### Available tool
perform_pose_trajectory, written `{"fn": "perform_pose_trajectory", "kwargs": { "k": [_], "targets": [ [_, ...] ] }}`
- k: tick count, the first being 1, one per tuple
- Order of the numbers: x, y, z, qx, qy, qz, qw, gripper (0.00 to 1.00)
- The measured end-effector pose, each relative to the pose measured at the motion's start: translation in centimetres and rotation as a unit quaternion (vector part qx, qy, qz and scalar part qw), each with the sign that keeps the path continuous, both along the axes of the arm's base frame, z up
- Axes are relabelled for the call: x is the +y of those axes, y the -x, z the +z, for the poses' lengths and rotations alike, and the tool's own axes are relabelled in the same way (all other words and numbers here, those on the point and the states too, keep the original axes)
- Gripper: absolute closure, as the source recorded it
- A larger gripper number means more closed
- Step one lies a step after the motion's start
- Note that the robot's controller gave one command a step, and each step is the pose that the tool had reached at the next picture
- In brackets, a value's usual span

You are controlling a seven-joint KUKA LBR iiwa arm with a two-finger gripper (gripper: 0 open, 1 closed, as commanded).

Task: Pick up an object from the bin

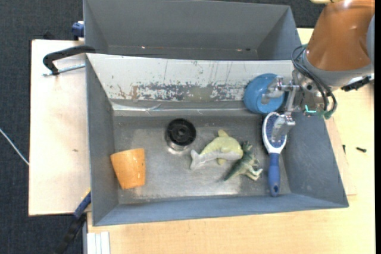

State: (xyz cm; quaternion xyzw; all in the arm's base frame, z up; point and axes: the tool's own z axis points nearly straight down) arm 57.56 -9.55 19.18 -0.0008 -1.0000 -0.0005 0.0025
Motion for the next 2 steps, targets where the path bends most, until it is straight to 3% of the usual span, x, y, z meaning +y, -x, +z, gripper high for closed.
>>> {"fn": "perform_pose_trajectory", "kwargs": {
  "k": [1, 2],
  "targets": [
    [-1.8, 2.7, -12.2, -0.005, -0.001, -0.069, 0.9976, 0.0],
    [6.1, 3.3, -11.9, -0.0057, -0.001, -0.069, 0.9976, 0.0]
  ]
}}
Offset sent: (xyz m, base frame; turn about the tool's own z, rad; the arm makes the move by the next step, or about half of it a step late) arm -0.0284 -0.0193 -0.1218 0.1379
